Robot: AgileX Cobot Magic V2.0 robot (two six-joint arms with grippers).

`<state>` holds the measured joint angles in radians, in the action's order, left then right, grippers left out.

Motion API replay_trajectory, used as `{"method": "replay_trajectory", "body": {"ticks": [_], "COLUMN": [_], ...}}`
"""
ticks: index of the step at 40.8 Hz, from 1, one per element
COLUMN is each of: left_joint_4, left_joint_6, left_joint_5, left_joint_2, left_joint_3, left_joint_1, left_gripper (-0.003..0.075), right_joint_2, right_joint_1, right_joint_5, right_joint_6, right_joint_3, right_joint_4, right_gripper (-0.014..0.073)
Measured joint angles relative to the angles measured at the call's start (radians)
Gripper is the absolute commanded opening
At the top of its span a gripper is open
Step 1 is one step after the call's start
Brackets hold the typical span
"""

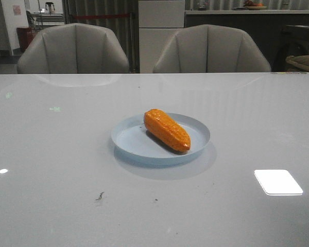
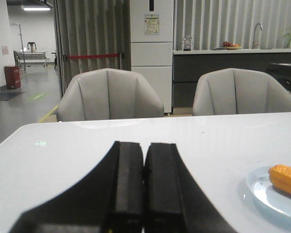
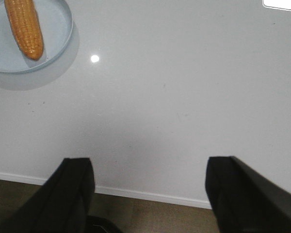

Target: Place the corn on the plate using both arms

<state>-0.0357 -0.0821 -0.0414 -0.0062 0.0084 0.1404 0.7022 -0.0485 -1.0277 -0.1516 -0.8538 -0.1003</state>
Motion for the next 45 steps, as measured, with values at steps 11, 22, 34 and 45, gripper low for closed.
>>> {"method": "replay_trajectory", "body": {"ticks": [11,22,34,45], "left_joint_4": [0.000,0.000,0.000,0.000], "left_joint_6": [0.000,0.000,0.000,0.000], "left_joint_5": [0.034,0.051,0.051,0.051], "left_joint_2": [0.000,0.000,0.000,0.000], "left_joint_3": [0.002,0.002,0.002,0.002], "left_joint_1": [0.000,0.000,0.000,0.000], "left_gripper": [0.0094,0.0094,0.0094,0.0094], "right_joint_2": [0.000,0.000,0.000,0.000], "right_joint_1": [0.000,0.000,0.000,0.000], "right_joint_5": [0.000,0.000,0.000,0.000], "right_joint_6": [0.000,0.000,0.000,0.000], "right_joint_3": [0.000,0.000,0.000,0.000], "right_joint_4": [0.000,0.000,0.000,0.000], "right_gripper": [0.0582,0.0582,0.0582,0.0582]}}
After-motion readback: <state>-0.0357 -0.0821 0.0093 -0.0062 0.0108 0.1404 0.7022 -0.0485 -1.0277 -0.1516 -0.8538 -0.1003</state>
